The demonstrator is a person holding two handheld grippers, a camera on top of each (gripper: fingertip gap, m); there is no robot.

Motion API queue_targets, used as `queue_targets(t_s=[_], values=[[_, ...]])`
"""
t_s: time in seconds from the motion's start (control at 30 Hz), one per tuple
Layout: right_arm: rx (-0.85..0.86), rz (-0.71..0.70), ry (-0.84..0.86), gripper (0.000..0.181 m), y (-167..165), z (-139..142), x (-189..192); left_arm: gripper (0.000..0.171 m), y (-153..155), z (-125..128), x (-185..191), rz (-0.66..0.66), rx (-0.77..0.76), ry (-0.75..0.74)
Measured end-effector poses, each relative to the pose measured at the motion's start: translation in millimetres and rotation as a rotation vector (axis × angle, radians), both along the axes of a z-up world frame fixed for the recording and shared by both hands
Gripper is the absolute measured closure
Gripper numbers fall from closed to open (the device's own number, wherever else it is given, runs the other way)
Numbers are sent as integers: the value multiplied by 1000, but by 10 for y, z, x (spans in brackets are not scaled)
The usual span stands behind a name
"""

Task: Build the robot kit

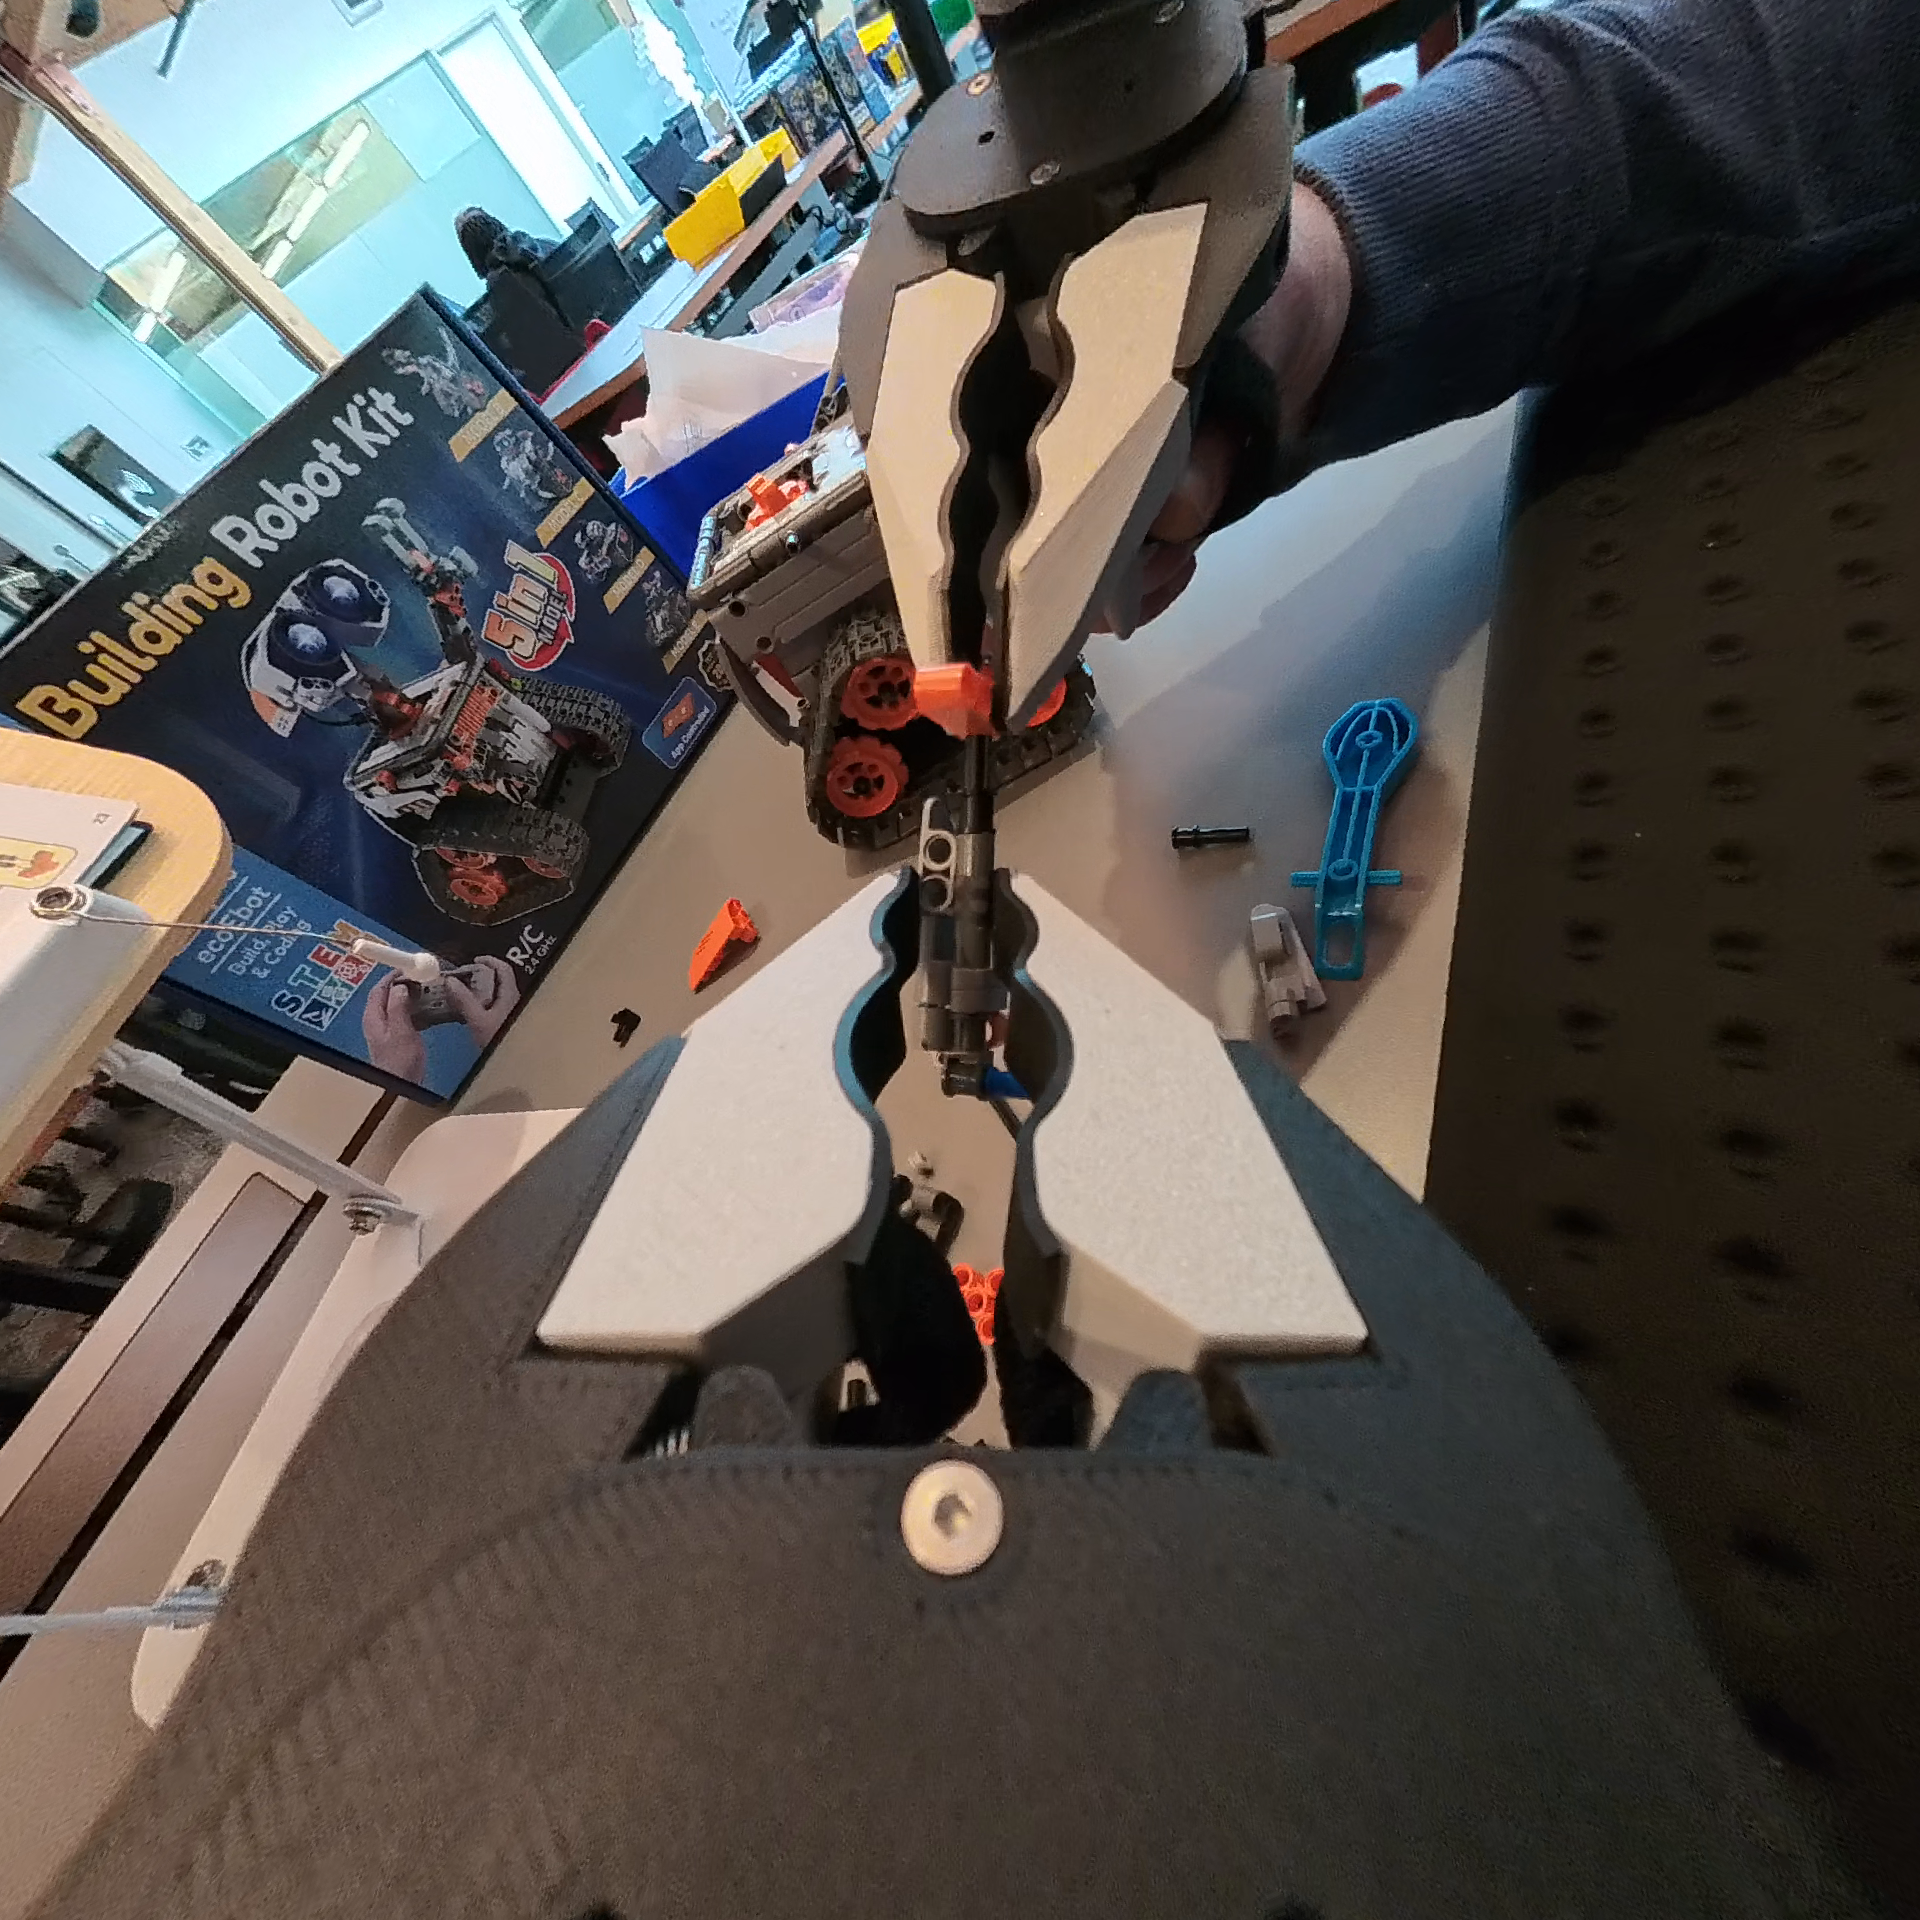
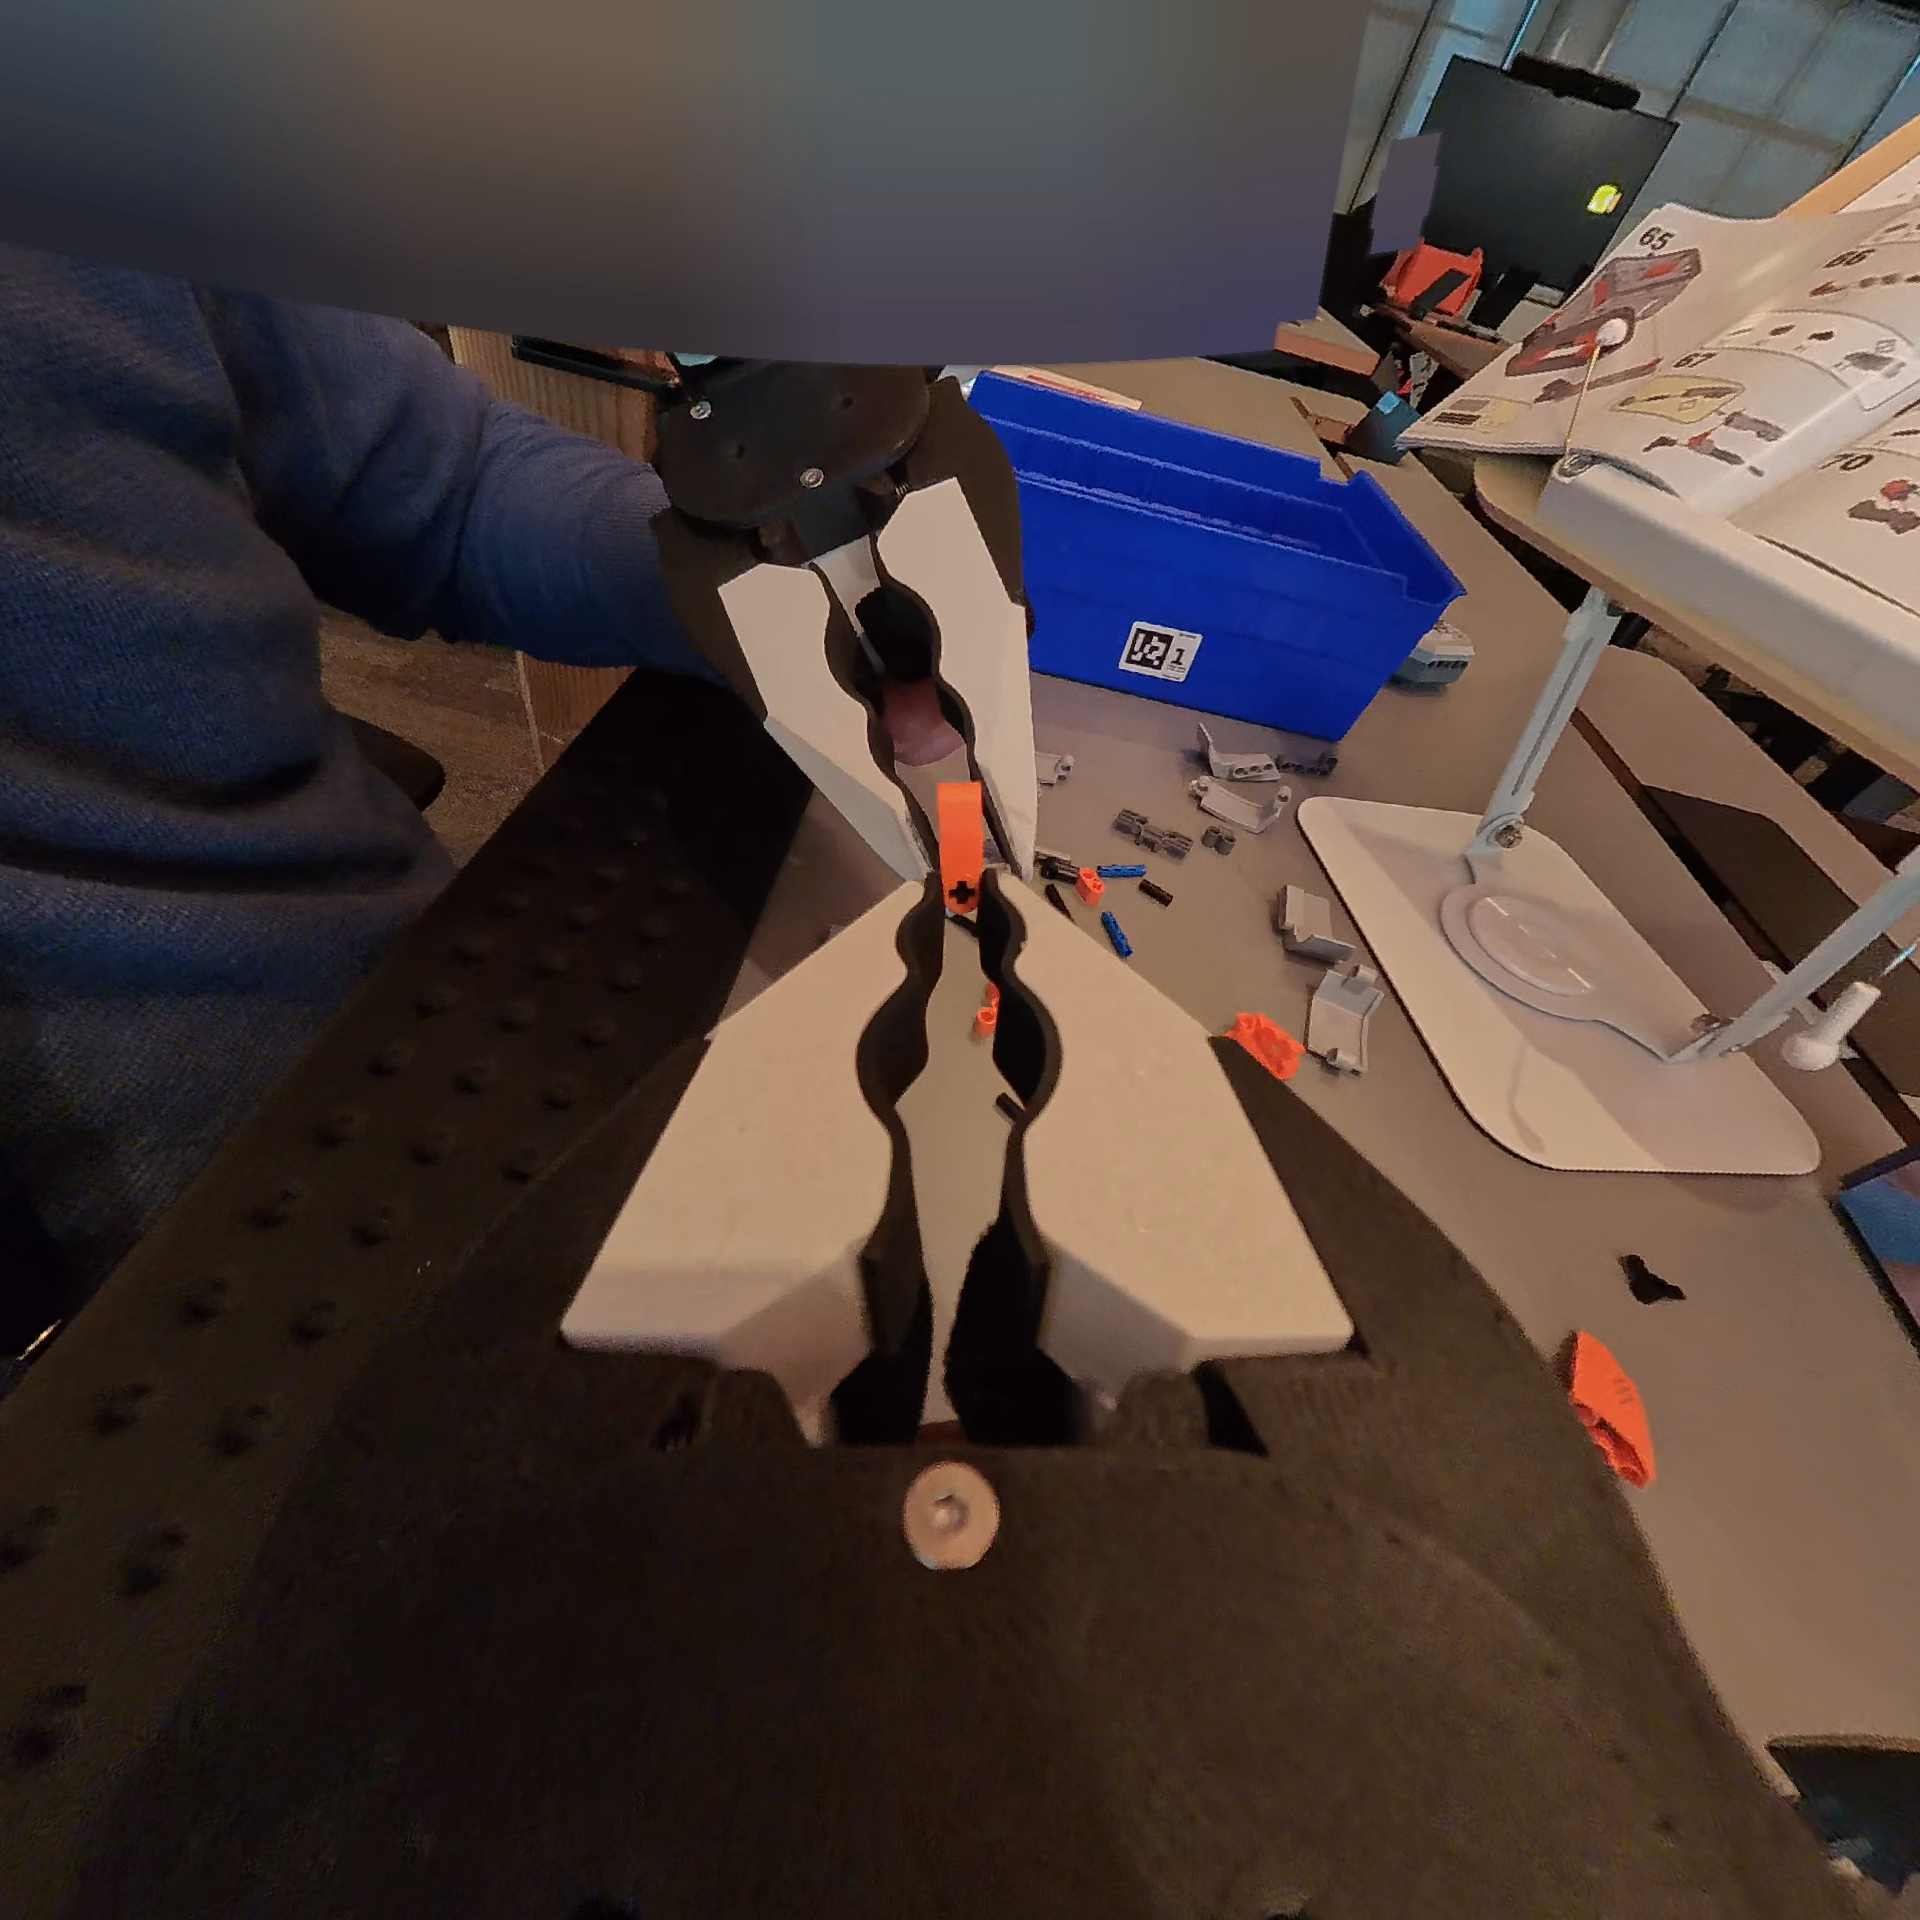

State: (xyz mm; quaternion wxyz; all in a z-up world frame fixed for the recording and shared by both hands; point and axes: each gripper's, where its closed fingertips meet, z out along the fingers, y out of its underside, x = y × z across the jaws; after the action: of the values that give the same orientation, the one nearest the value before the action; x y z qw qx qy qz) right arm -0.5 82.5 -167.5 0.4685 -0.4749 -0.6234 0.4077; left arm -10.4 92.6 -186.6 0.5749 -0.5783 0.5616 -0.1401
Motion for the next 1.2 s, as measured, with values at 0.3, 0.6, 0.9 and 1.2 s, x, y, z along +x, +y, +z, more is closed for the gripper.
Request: queue_targets(t_s=[0.3, 0.6, 0.9, 1.2], values=[[22, 11, -37, 177, -10, -133, -45, 162, 9, -135, 11, 10, -26, 37], [46, -1, -119, 177, 18, -312, -67, 163, 48, -330, 43, 20, -64, 87], [52, -15, -234, 178, 45, -537, -85, 163, 61, -530, 85, 6, -153, 116], [64, -15, -326, 178, 59, -735, -102, 163, 72, -742, 83, 5, -206, 188]])
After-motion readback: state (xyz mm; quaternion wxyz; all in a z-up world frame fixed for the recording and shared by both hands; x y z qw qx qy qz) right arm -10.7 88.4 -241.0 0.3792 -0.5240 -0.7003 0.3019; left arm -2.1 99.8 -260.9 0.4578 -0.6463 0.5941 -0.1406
